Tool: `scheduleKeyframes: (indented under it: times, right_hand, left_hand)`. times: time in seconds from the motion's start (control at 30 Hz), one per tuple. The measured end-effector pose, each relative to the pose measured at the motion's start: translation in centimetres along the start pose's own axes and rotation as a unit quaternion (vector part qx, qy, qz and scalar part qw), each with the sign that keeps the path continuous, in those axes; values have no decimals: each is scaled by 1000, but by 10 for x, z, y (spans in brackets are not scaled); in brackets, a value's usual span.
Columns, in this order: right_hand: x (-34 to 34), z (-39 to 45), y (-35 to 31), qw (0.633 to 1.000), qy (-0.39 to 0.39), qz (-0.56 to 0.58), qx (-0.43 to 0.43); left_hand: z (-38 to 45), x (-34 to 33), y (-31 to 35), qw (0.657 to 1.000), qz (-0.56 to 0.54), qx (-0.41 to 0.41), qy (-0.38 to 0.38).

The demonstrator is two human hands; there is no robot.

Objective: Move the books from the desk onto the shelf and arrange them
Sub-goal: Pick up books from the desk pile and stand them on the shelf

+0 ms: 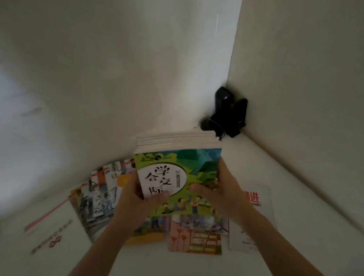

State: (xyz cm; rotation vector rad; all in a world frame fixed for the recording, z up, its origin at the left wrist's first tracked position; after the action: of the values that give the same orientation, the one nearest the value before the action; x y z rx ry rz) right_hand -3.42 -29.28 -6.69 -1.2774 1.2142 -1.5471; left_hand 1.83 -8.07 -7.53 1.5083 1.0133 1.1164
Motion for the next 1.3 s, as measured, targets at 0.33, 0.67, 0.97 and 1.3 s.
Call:
scheduleKeyframes:
  times: [0.33, 0.67, 0.97, 1.3]
  right_hand:
    - [-186, -15, -241, 940, -241, 31, 238]
    - [-327, -135, -447, 814, -386, 170, 401]
    - [-299, -104, -627, 795, -315, 175, 487]
    - [-327, 53, -701, 863, -396, 133, 284]
  left_hand:
    - [-165, 230, 131, 935, 17, -156, 317]
    - [-385, 362, 257, 799, 53, -266, 536]
    - [-371, 409, 410, 748, 71, -393, 530]
    - [-192, 463, 461, 747, -52, -383, 541]
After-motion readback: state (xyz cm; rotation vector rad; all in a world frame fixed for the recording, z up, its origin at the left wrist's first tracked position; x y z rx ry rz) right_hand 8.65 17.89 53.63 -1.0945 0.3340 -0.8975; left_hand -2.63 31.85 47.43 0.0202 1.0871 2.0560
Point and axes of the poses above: each hand's wrist, its own z-axis towards the middle knuckle, its own x-axis out of the back of the hand, y = z × x, the point moved 2 cm from there along z, towards the middle knuckle, and after that the axes turned 1 degree about y, right-handed, at the moved point
